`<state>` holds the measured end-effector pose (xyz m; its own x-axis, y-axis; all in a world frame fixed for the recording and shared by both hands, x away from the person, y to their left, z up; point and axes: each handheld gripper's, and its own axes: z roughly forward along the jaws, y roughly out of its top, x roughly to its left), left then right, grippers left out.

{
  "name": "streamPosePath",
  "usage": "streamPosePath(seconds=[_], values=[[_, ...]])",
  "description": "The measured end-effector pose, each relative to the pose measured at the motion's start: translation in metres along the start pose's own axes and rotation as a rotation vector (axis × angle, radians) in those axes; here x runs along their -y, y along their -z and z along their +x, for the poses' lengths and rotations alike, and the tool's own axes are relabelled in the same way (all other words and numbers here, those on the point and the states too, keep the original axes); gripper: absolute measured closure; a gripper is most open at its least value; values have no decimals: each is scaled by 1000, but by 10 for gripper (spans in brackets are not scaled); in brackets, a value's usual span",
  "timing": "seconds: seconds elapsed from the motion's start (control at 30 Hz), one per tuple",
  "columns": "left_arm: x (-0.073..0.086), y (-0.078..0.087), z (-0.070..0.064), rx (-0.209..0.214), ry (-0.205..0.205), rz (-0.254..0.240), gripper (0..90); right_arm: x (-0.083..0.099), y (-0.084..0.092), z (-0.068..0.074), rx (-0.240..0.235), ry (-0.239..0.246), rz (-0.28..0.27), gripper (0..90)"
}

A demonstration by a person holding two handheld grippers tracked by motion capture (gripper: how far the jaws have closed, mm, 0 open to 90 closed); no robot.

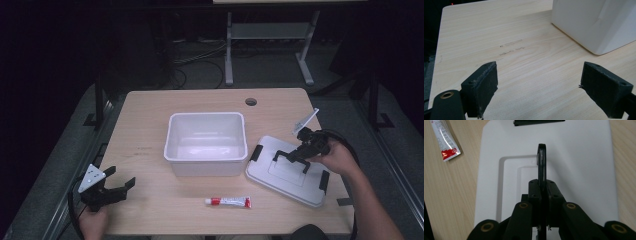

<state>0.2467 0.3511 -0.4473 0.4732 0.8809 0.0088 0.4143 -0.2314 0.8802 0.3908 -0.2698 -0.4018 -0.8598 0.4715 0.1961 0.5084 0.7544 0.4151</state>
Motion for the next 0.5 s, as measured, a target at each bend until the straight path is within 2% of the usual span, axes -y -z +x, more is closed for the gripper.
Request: streamPosePath(seconds=[0.2, 0.3, 0.5], values=[[0, 0, -1, 2, -2, -1, 134, 1, 0, 0, 2, -6, -3, 832], [0, 0, -1, 2, -2, 0, 134, 1, 2, 1, 14, -21, -14, 752], [0, -1, -1, 4, -4, 2, 134, 3, 10, 2, 53, -37, -27, 680]])
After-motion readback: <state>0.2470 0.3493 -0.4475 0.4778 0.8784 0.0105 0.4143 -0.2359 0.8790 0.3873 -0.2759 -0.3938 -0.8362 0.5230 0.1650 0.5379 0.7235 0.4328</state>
